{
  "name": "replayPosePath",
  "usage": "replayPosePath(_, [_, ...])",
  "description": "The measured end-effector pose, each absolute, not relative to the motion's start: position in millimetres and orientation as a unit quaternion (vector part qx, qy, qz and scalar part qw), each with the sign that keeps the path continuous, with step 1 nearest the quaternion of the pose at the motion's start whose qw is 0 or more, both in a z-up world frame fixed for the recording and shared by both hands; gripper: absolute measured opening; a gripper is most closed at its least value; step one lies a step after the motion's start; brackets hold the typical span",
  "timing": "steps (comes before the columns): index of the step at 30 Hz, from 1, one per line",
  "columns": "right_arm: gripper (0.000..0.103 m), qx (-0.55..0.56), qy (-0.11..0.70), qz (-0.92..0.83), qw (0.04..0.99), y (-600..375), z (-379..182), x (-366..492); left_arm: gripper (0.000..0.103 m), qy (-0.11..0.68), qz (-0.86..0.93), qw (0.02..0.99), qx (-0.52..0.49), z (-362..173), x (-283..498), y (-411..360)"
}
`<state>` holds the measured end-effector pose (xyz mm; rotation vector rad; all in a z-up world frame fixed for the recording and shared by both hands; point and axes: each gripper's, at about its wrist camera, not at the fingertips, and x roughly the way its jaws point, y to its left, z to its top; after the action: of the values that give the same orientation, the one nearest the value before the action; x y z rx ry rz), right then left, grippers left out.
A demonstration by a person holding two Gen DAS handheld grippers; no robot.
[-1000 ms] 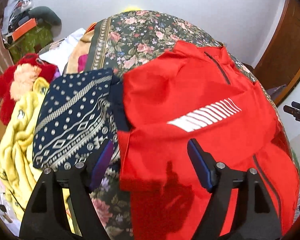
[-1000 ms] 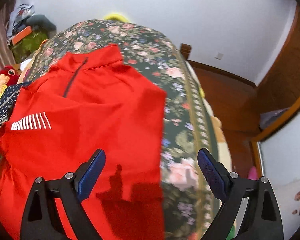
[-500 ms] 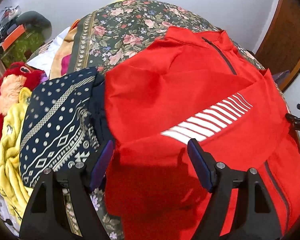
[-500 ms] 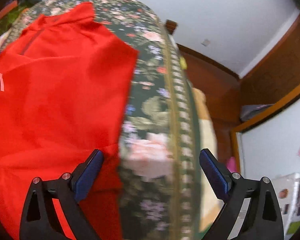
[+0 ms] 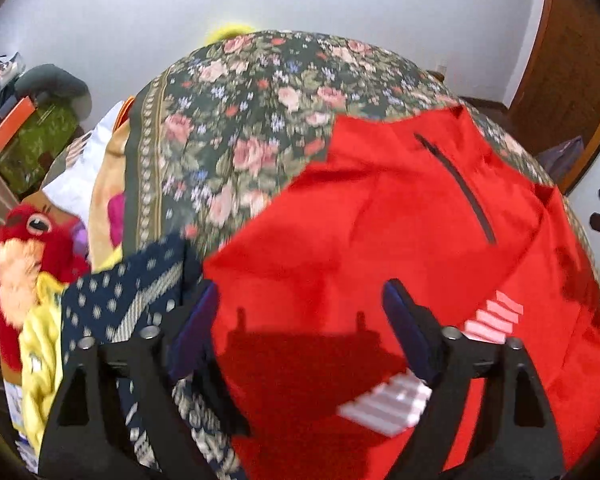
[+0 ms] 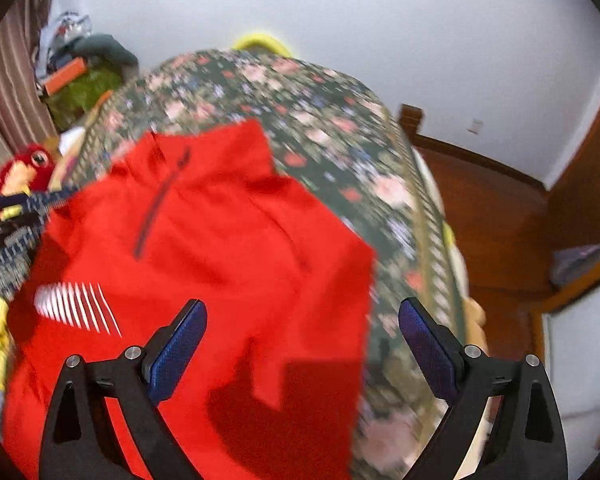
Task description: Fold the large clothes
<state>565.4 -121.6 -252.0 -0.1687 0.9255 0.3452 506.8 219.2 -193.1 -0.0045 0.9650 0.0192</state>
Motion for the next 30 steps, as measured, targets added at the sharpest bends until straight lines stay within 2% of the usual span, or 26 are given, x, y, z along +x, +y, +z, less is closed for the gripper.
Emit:
replayPosePath(6, [0.095, -0.041, 0.459, 0.196, 0.866, -73, -270, 629, 0.090, 0.482, 0.013, 0.875, -0.047, -211, 564, 234])
replayPosePath(15, [0.094, 0.000, 0.482, 0.193, 0.854, -31, -306, 708, 0.090, 0.535, 0.013, 0.840, -0.089, -271, 631, 244])
replayPosePath(18, [0.081, 0.017, 0.501, 0.212, 0.839, -24, -318, 721, 0.091, 0.534, -0.004, 0.837, -0.123, -284, 638, 250])
replayPosePath(19, [0.068, 0.022, 0.516, 0.219, 0.828, -20, -325, 725, 0.091, 0.527, -0.007, 0.840, -0.130, -284, 638, 251])
replayPosePath(20, [0.062, 0.028, 0.522, 0.222, 0.823, -18, -328, 726, 0.091, 0.521, -0.008, 0.844, -0.130, -284, 639, 251])
replayPosePath(21, [0.058, 0.032, 0.512, 0.221, 0.829, -16, -328, 723, 0.077, 0.513, -0.008, 0.849, -0.129, -283, 638, 250])
replayPosePath(22, [0.048, 0.031, 0.501, 0.221, 0.836, -15, -327, 719, 0.059, 0.502, -0.020, 0.855, -0.129, -281, 636, 247])
replayPosePath(23, [0.036, 0.030, 0.495, 0.222, 0.840, -14, -326, 715, 0.052, 0.497, -0.032, 0.857, -0.131, -279, 636, 245])
replayPosePath(24, [0.031, 0.024, 0.490, 0.219, 0.843, -12, -325, 711, 0.038, 0.491, -0.038, 0.861, -0.127, -276, 634, 239])
replayPosePath(25, [0.021, 0.020, 0.486, 0.216, 0.846, -12, -323, 708, 0.022, 0.486, -0.041, 0.865, -0.118, -274, 632, 233])
replayPosePath(26, [0.015, 0.017, 0.484, 0.216, 0.848, -13, -321, 705, 0.016, 0.483, -0.040, 0.868, -0.102, -270, 630, 226])
replayPosePath(28, [0.008, 0.023, 0.482, 0.220, 0.848, -16, -315, 699, 0.006, 0.480, -0.027, 0.874, -0.067, -265, 627, 213])
replayPosePath(30, [0.007, 0.028, 0.473, 0.220, 0.853, -21, -304, 689, 0.006, 0.475, -0.018, 0.878, -0.056, -255, 620, 208])
